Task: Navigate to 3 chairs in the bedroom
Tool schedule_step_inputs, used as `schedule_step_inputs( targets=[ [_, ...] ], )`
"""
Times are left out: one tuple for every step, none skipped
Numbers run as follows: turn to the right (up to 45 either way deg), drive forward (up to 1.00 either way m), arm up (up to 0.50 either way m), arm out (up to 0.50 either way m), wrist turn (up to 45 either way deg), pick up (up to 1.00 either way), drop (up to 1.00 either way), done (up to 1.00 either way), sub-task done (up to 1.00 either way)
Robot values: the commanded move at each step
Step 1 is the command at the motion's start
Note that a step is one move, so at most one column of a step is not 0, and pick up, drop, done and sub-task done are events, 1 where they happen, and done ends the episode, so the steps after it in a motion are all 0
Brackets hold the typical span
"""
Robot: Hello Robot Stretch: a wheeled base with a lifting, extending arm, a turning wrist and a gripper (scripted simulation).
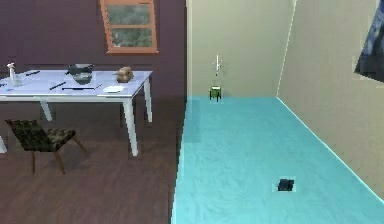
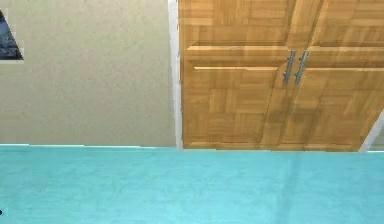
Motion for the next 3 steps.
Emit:
schedule_step_inputs(
  targets=[
    [0.0, 0.4, 0.0, 0.0, 0.0, 0.0, 0.0, 0.0, 0.0],
    [-42.0, 0.0, 0.0, 0.0, 0.0, 0.0, 0.0, 0.0, 0.0],
    [0.0, 0.45, 0.0, 0.0, 0.0, 0.0, 0.0, 0.0, 0.0]
  ],
)
